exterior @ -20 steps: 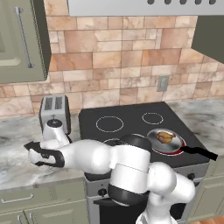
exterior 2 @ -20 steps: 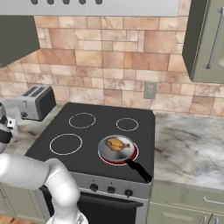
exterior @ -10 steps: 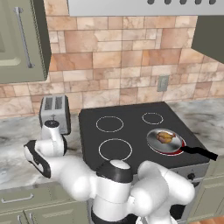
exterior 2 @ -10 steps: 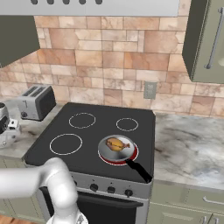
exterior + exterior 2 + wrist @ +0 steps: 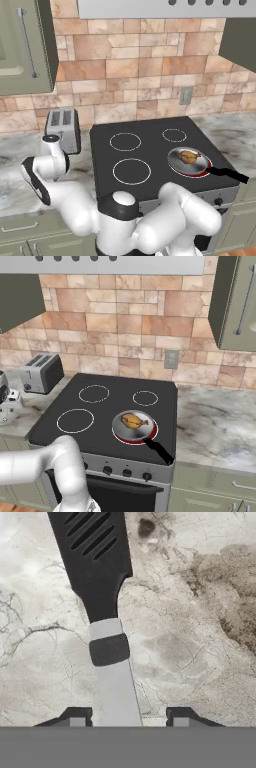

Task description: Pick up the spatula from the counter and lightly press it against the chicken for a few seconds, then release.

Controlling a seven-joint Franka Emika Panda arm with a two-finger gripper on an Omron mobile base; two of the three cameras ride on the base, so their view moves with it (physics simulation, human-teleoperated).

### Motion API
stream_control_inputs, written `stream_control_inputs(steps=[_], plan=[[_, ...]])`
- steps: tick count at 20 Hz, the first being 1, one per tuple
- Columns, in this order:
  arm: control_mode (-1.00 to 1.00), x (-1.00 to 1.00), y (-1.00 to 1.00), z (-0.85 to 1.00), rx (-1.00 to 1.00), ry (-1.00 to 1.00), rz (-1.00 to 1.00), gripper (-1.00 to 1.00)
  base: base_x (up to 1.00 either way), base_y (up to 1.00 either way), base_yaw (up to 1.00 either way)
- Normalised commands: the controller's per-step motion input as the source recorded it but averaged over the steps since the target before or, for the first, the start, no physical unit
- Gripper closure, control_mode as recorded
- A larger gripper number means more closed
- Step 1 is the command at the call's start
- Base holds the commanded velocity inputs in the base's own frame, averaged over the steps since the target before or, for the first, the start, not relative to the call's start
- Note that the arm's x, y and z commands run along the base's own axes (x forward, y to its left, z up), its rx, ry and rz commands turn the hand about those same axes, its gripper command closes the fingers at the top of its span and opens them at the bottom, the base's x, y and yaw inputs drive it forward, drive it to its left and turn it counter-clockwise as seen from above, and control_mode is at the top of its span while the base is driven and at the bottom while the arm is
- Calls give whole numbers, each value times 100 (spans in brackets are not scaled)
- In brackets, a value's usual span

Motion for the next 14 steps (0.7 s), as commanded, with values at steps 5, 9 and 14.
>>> stream_control_inputs(steps=[5,9,14], plan=[[-100,3,0,-16,-1,0,0,100,0,0,0],[-100,0,0,-20,0,1,0,100,0,0,0],[-100,-15,-5,1,0,-3,0,100,0,0,0]])
